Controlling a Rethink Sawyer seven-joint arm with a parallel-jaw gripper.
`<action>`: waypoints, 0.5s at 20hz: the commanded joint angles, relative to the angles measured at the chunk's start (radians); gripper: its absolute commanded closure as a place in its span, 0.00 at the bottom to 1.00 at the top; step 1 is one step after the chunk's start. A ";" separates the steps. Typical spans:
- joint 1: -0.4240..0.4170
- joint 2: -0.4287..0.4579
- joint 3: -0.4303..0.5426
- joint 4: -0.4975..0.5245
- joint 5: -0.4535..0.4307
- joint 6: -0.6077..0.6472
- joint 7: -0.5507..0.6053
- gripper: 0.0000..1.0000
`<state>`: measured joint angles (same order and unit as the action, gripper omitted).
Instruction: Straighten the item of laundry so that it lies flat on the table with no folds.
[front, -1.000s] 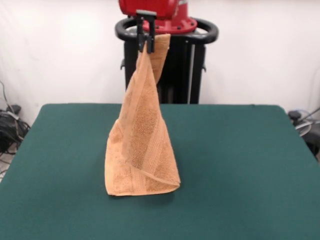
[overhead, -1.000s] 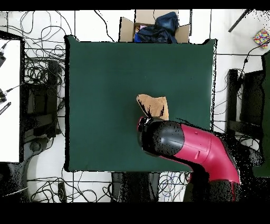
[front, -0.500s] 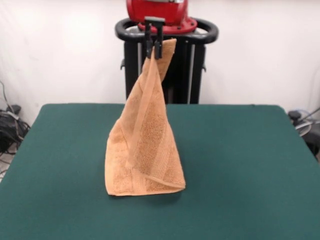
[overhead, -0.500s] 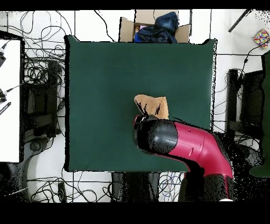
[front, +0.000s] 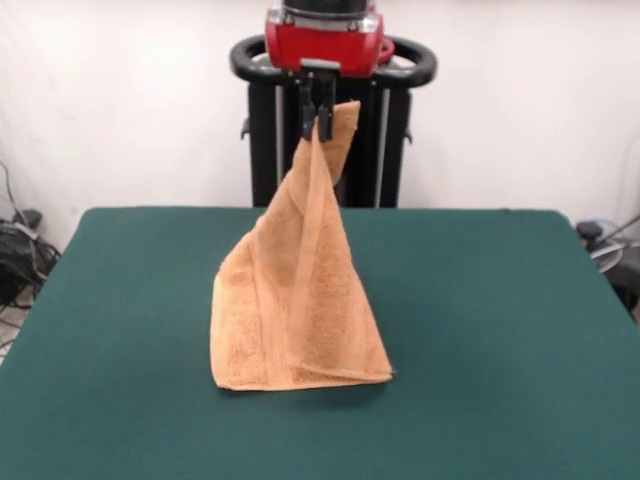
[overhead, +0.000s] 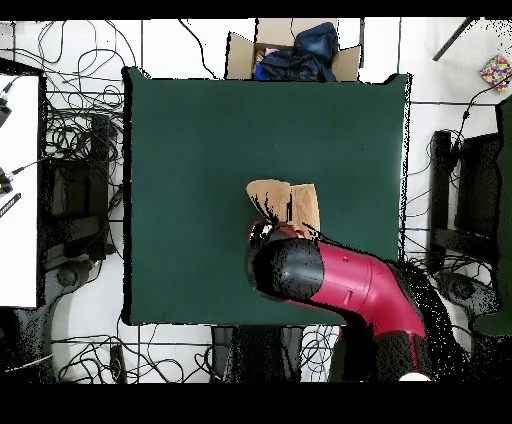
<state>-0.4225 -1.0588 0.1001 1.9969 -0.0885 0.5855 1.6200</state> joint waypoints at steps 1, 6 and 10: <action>0.014 0.072 0.083 0.127 0.012 -0.092 0.087 1.00; 0.006 0.099 0.095 0.159 0.015 -0.145 0.106 1.00; -0.012 0.100 0.112 0.202 0.027 -0.180 0.106 1.00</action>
<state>-0.4288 -1.0125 0.1274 2.0803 -0.0879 0.4780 1.6200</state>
